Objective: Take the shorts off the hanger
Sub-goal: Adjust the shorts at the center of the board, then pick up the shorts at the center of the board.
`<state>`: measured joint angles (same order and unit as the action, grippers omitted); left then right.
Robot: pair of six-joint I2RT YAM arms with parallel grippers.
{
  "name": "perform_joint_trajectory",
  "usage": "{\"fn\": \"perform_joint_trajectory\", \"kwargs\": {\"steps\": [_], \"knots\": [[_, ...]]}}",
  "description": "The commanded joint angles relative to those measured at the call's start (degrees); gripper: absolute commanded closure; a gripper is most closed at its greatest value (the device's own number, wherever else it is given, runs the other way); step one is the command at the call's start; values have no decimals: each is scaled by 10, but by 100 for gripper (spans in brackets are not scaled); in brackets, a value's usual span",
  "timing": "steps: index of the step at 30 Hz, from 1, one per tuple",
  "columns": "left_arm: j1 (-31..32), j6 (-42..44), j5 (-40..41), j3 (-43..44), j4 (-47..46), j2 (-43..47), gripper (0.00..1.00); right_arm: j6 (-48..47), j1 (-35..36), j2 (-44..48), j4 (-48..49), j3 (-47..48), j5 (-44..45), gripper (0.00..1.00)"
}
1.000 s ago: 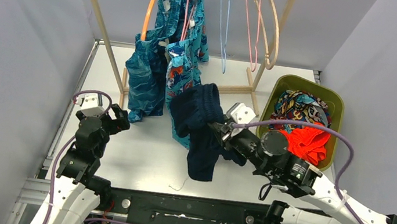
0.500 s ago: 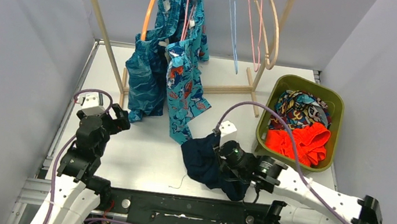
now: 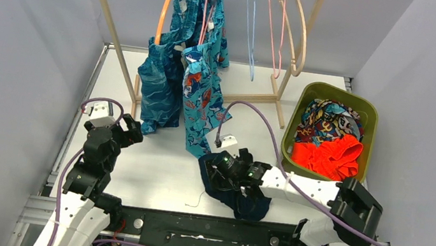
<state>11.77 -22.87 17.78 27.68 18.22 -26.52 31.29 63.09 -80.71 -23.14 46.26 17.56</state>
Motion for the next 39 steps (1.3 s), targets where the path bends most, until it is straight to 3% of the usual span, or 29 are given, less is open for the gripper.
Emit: {"fn": "perform_joint_trajectory", "kwargs": {"steps": [1,5,7,13,14,17,19,25,33,39], "knots": [[-5,2,0,8,-25,5,17,61,-4,-45,38,17,9,1],[-5,2,1,8,-24,6,17,77,-12,-105,15,3,-5,2],[-5,1,1,8,-23,6,17,69,-17,-134,-10,-11,-31,11],[-6,1,2,8,-24,5,17,75,-30,-109,5,-60,-87,52],[-5,2,2,8,-24,5,17,73,-30,-99,6,-57,-87,63],[-5,1,3,9,-23,4,17,58,-31,-72,-15,-31,-53,92],[-5,1,4,9,-23,4,17,51,-30,-58,-40,-5,-11,99],[-6,1,6,9,-22,5,17,34,-14,32,-61,44,108,100],[-7,0,6,9,-22,4,17,26,-7,238,-25,34,213,100],[-9,0,2,9,-23,2,17,-2,-5,295,-90,97,281,100]]}}
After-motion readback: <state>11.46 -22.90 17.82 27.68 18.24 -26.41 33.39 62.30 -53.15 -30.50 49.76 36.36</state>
